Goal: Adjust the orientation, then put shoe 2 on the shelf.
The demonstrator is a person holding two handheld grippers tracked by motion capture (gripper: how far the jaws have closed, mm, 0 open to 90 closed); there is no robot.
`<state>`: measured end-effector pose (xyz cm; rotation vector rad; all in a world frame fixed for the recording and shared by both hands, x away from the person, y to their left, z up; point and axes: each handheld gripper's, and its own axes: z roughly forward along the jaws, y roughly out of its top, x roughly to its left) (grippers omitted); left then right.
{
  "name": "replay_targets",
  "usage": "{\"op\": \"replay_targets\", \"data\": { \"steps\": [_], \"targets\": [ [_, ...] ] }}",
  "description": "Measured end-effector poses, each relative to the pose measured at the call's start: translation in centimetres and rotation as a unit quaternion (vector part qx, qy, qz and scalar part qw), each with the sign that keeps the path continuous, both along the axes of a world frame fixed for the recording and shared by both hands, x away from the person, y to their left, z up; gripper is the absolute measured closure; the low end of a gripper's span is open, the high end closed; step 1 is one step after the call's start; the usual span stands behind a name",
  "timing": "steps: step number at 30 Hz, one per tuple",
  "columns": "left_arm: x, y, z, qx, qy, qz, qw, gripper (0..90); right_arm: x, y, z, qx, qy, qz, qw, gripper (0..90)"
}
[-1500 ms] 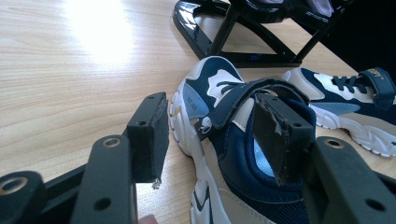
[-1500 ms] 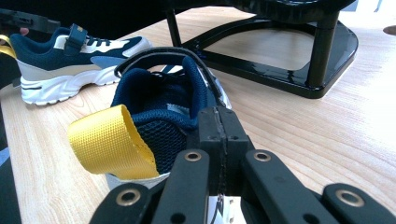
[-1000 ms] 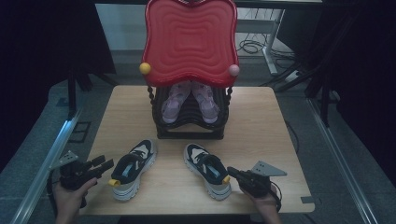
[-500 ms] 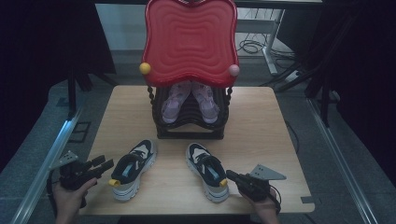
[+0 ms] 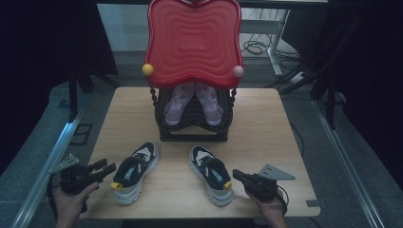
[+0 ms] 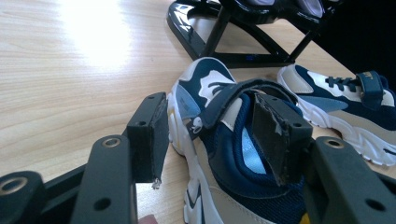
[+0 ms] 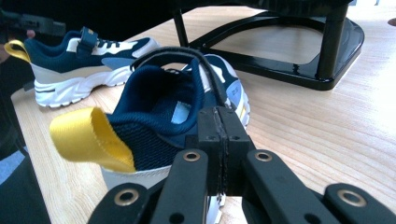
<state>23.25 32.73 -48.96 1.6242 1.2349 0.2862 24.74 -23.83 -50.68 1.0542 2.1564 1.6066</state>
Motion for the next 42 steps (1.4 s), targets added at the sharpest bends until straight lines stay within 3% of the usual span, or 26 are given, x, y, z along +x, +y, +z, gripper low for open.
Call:
{"op": "replay_targets", "data": {
  "steps": [9,15,20,26,31,37,42],
  "targets": [
    [-0.3,0.1,0.3,-0.001,-0.002,0.001,1.0000,45.9,0.2,0.2,0.1,0.001,0.000,0.005,1.0000,87.3],
    [-0.2,-0.3,0.5,0.002,-0.003,-0.007,1.0000,45.9,0.3,0.0,0.4,0.006,0.005,0.000,1.0000,74.2],
    [0.0,-0.4,0.8,0.013,-0.003,-0.023,0.9996,45.9,0.6,-0.5,1.0,0.018,0.030,-0.018,0.9992,63.6],
    [0.2,-0.8,1.1,0.008,-0.002,-0.038,0.9993,46.0,0.9,-0.5,2.0,0.019,0.029,-0.018,0.9992,56.0],
    [0.6,-1.5,1.6,0.019,-0.003,-0.049,0.9986,45.9,1.1,-0.1,2.8,0.010,0.028,-0.015,0.9994,52.8],
    [1.4,-2.5,1.1,0.033,0.011,-0.060,0.9976,46.5,1.1,0.0,3.2,0.010,0.025,-0.008,0.9996,50.6],
    [2.3,-2.6,0.6,0.055,0.022,-0.061,0.9964,53.7,1.0,-0.2,3.2,0.012,0.022,-0.012,0.9996,50.1]
  ]
}}
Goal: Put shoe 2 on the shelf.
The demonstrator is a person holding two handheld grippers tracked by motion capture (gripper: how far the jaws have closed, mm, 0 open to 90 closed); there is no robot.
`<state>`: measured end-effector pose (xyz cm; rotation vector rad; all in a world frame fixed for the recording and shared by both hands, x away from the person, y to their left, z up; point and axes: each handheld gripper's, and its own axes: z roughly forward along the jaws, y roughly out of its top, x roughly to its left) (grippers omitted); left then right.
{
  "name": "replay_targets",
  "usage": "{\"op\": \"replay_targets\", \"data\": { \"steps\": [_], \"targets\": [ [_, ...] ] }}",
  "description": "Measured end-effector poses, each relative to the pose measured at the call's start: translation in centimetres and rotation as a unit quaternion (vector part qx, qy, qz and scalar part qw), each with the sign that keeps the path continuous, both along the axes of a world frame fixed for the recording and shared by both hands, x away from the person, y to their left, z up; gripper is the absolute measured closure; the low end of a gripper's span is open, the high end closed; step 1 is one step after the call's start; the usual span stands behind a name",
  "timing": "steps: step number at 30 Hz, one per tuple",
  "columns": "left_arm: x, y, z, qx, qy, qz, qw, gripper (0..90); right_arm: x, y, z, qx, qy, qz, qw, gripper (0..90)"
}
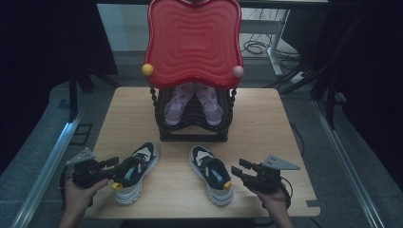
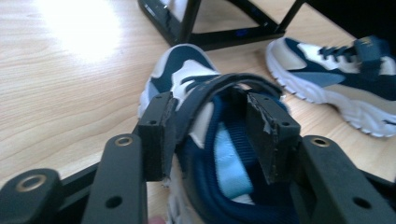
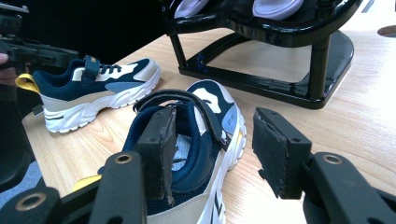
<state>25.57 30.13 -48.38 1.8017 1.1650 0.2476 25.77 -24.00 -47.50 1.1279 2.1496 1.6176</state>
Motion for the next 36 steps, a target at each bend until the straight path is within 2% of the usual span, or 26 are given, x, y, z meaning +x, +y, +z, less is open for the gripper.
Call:
{"op": "replay_targets", "data": {
  "steps": [2,5,8,11,17,18,20,21,22,23,25,26,30,31,36],
  "targets": [
    [0.2,-0.1,-0.1,0.003,0.002,-0.003,1.0000,55.0,0.0,-0.1,0.0,0.001,0.000,-0.001,1.0000,50.1],
    [0.6,-0.5,-0.4,0.020,0.011,-0.013,0.9997,58.1,0.1,-0.4,0.0,0.004,0.003,-0.012,0.9999,50.0],
    [0.9,-0.8,-0.6,0.032,0.010,-0.012,0.9994,59.3,0.3,-0.3,0.0,0.007,0.010,-0.016,0.9998,50.0],
    [1.0,-0.7,-0.7,0.029,0.010,-0.010,0.9995,62.1,0.4,0.0,0.2,0.006,0.011,-0.012,0.9999,49.9],
    [1.2,-0.6,-1.0,0.024,0.014,-0.011,0.9995,61.6,1.2,1.7,0.8,-0.022,0.017,0.017,0.9995,49.3],
    [1.3,-0.6,-1.1,0.025,0.017,-0.013,0.9995,61.2,1.5,2.4,0.9,-0.036,0.024,0.031,0.9986,49.0],
    [1.3,-0.6,-1.1,0.027,0.019,-0.013,0.9994,60.5,1.7,2.7,0.9,-0.042,0.028,0.037,0.9980,48.9],
    [1.4,-0.7,-1.2,0.035,0.024,-0.016,0.9990,60.5,1.9,2.9,0.9,-0.047,0.032,0.040,0.9976,48.9],
    [1.5,-1.0,-1.4,0.045,0.026,-0.017,0.9985,60.6,2.4,3.4,0.9,-0.054,0.048,0.050,0.9962,48.9],
    [1.5,-1.0,-1.5,0.046,0.027,-0.017,0.9984,60.8,2.6,3.6,0.9,-0.058,0.051,0.054,0.9955,48.9],
    [1.5,-1.0,-1.5,0.045,0.027,-0.017,0.9985,61.4,2.9,3.8,0.8,-0.064,0.058,0.058,0.9946,48.9],
    [1.6,-1.0,-1.5,0.044,0.027,-0.017,0.9985,61.7,3.3,4.2,0.7,-0.076,0.070,0.064,0.9926,48.9],
    [1.6,-1.0,-1.5,0.042,0.027,-0.017,0.9986,62.8,3.9,4.8,0.8,-0.085,0.079,0.071,0.9907,49.0],
    [1.5,-1.0,-1.5,0.043,0.026,-0.016,0.9986,63.1,4.3,5.2,0.8,-0.089,0.088,0.076,0.9892,49.4],
    [1.5,-0.9,-1.6,0.039,0.026,-0.015,0.9988,63.7,4.9,5.8,0.4,-0.104,0.100,0.071,0.9869,51.3]
  ]
}}
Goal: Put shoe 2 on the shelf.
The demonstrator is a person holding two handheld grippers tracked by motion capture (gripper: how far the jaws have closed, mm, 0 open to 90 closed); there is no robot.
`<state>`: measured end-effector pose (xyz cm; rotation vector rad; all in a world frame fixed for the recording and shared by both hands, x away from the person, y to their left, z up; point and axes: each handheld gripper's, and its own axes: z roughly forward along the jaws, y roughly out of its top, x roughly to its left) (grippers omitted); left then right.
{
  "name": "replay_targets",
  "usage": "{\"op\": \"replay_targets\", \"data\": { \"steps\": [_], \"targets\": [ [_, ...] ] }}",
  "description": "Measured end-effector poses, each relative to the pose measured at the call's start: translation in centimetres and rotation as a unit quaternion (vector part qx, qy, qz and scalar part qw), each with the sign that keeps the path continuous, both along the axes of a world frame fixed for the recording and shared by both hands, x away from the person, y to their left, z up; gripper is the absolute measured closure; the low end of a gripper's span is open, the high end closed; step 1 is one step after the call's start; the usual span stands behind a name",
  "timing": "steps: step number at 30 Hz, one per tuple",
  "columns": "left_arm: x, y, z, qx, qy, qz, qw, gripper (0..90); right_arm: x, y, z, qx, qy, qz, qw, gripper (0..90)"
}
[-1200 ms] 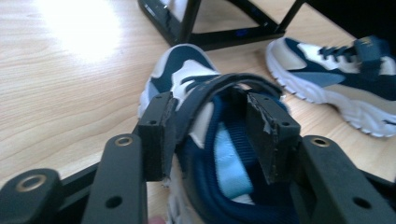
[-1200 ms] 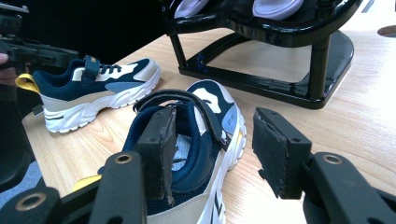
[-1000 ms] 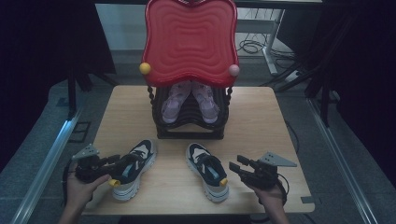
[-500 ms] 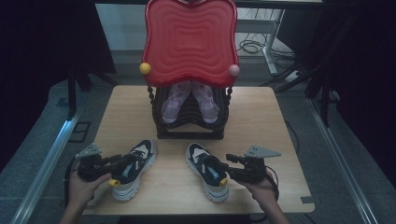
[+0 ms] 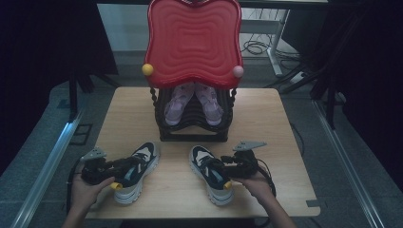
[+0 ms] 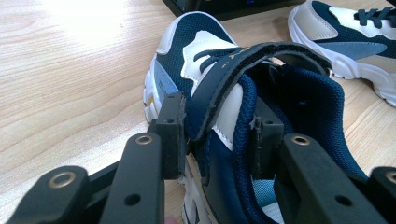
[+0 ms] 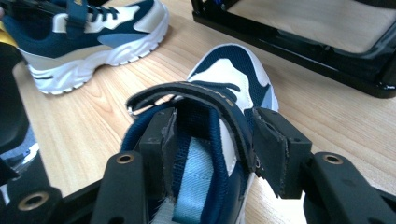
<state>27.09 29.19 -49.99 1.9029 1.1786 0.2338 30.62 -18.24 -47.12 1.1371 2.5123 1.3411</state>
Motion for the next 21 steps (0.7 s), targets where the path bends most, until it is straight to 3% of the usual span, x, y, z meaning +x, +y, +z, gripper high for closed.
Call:
{"op": "replay_targets", "data": {
  "steps": [8,9,14,21],
  "targets": [
    [0.0,0.0,0.0,0.000,-0.001,0.001,1.0000,63.9,0.4,0.5,-0.5,-0.019,0.009,-0.008,0.9997,54.3],
    [0.0,0.0,0.0,-0.001,-0.001,0.001,1.0000,63.9,0.5,0.6,-0.7,-0.026,0.018,-0.009,0.9995,55.6],
    [0.0,0.0,-0.1,-0.004,-0.002,0.002,1.0000,63.9,0.5,0.8,-0.9,-0.042,0.013,-0.019,0.9989,62.3],
    [-0.1,0.1,-0.2,-0.010,-0.003,0.003,0.9999,64.0,0.3,0.7,-1.1,-0.036,-0.004,-0.026,0.9990,65.5]
  ]
}}
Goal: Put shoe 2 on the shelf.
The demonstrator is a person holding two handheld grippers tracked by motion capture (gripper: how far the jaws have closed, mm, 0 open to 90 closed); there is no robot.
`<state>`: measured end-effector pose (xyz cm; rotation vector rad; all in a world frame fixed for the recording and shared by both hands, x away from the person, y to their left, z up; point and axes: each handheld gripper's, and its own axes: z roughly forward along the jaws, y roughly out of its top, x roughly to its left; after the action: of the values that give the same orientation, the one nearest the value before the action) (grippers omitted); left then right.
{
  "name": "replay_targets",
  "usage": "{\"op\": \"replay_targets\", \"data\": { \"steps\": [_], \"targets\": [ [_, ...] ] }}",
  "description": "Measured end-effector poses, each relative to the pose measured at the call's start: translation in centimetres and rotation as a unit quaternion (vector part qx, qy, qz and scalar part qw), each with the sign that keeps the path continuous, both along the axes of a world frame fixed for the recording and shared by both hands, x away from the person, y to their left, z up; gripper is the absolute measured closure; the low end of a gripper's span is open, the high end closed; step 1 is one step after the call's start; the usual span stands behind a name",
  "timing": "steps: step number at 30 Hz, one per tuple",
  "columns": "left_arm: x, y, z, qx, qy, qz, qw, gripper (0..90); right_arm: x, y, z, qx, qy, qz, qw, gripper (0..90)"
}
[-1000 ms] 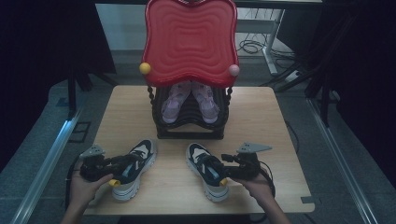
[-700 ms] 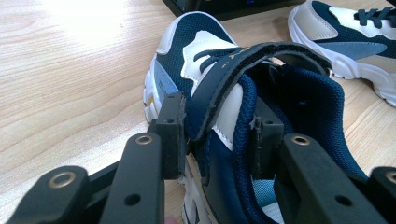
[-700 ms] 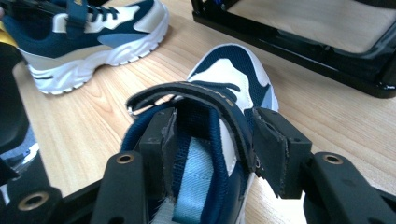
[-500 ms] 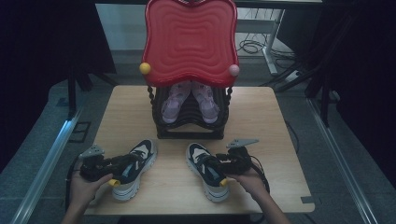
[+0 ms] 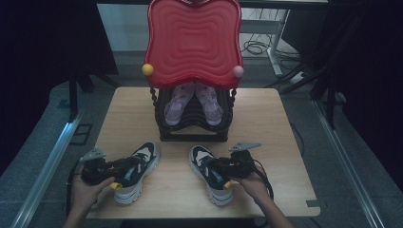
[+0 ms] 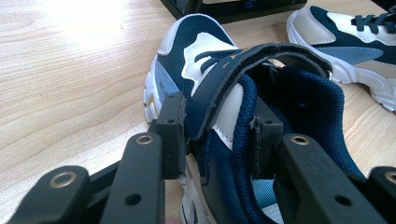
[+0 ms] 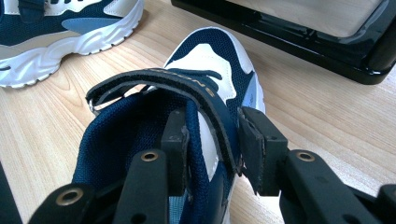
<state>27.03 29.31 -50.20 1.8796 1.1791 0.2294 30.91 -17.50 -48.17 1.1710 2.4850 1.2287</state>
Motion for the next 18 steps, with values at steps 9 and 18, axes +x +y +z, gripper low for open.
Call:
{"op": "replay_targets", "data": {
  "steps": [9,18],
  "targets": [
    [-0.2,0.0,0.0,-0.003,-0.008,0.000,1.0000,67.5,-0.7,-0.1,-0.1,0.005,-0.028,-0.001,0.9996,71.9],
    [-0.8,1.2,0.4,-0.037,-0.016,0.018,0.9990,68.3,-1.5,-1.6,-0.1,0.045,-0.031,-0.012,0.9984,72.5]
  ]
}}
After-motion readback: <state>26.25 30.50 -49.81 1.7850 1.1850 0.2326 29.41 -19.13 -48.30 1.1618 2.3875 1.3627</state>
